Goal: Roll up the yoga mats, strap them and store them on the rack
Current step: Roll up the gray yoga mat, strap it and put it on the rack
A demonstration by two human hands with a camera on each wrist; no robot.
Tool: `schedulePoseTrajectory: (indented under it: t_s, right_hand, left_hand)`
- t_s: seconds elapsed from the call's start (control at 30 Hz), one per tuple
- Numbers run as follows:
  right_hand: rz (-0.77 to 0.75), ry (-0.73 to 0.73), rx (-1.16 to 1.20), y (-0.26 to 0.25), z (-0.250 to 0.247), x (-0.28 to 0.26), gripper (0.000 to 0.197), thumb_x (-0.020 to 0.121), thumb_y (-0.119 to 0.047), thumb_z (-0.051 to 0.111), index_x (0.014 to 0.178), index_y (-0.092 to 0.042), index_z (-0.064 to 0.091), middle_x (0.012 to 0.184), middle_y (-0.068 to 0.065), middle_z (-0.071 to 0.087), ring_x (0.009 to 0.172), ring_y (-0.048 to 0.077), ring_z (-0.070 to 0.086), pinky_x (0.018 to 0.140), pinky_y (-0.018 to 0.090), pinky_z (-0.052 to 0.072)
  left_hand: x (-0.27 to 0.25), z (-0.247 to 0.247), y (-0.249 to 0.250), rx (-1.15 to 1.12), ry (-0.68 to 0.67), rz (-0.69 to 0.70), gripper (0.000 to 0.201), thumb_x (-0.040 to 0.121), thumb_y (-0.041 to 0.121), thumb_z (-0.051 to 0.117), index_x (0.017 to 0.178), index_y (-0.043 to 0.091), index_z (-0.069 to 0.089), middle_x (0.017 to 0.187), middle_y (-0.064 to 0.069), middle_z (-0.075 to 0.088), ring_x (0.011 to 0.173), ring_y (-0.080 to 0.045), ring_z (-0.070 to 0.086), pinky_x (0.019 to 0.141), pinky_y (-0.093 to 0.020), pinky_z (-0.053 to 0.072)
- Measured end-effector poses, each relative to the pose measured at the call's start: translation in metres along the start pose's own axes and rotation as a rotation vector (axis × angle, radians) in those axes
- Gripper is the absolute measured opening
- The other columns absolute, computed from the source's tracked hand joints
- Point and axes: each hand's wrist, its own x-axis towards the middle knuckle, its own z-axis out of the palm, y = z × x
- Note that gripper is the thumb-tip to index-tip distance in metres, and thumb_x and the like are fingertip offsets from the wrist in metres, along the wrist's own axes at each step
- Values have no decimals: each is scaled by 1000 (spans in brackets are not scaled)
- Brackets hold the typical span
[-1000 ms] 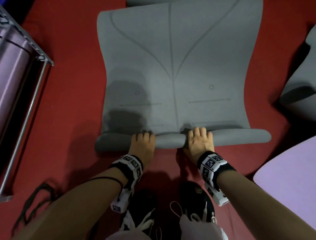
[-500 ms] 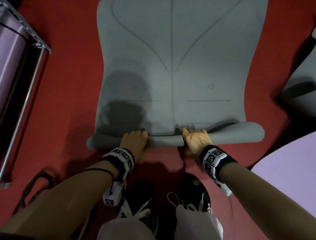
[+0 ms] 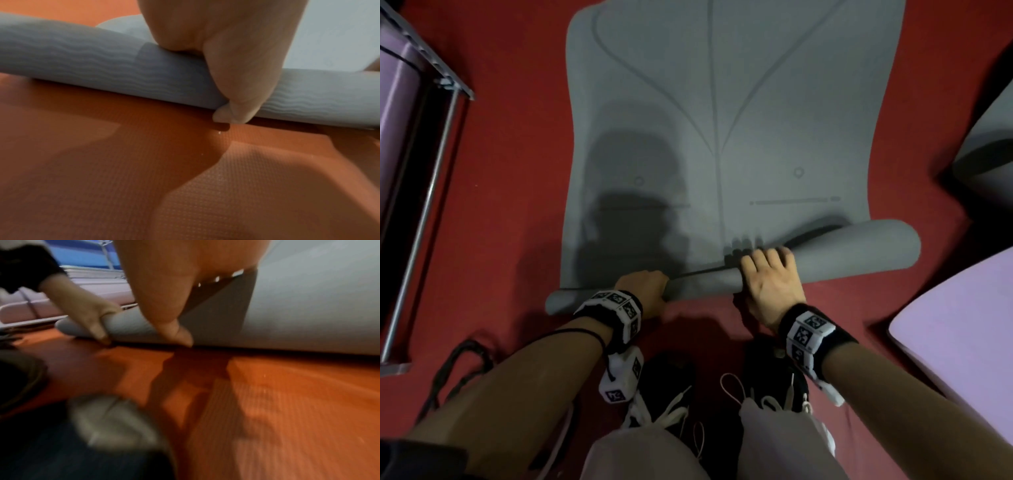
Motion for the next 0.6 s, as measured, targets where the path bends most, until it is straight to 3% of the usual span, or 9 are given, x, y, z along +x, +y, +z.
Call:
schedulePoseTrajectory:
  t_s: [0.07,0.13,0.23,0.3,0.37,0.47,0.53,0.6]
  right_hand:
    - [-7,34,3,-3,8,-11,63,46,-33,82,100,-9,60,88,9,58,81,32,53,87,47,41]
    - [24,-74,26,-4,8,-11,65,44,-34,85,100,-10,61,87,9,62,80,32,57,77,43,46]
    - [68,-315,114,-1,-10,12,53,72,-39,72,119,-20,55,109,6,67,105,29,62,88,37,44]
    - [95,-441,217,2,-18,30,45,78,-34,63,121,-28,56,114,1,68,107,26,64,88,33,49]
    - [117,-540,248,3,-20,40,42,77,-30,61,119,-27,57,112,2,69,103,27,66,84,32,54]
    - [147,-612,259,0,-15,39,38,76,-26,57,113,-25,57,107,2,69,97,28,67,77,29,52]
    - [161,-609,255,-2,-13,38,38,75,-24,55,112,-25,58,105,1,68,96,28,67,74,27,50]
    - [173,-618,272,-2,-11,40,38,73,-23,54,111,-25,57,102,2,68,92,28,66,71,27,49]
  left_hand:
    - [-1,-2,1,-13,-18,1,25,82,42,64,90,19,69,90,-6,70,83,-28,67,69,-33,52]
    - [3,-7,3,24,-49,-4,19,81,35,64,90,20,70,91,-5,71,83,-26,68,69,-33,53]
    - [7,-15,1,21,-127,-23,18,78,34,70,89,20,69,88,-1,69,81,-22,66,74,-33,55]
    - [7,-19,-5,-54,-143,42,28,76,41,72,90,20,60,88,0,64,78,-22,60,71,-33,51]
    - [2,-23,-10,-85,-135,80,43,75,45,72,99,23,45,87,1,55,77,-23,53,66,-31,41]
    - [-11,-20,-12,-69,-61,140,56,79,46,67,113,19,32,84,4,45,73,-24,51,65,-31,37]
    - [-20,-12,-14,17,66,203,55,81,43,61,119,14,34,99,-1,45,85,-29,55,67,-33,41]
    - [-27,-2,-12,185,202,281,55,72,40,60,114,10,42,106,-8,48,91,-31,55,66,-36,47]
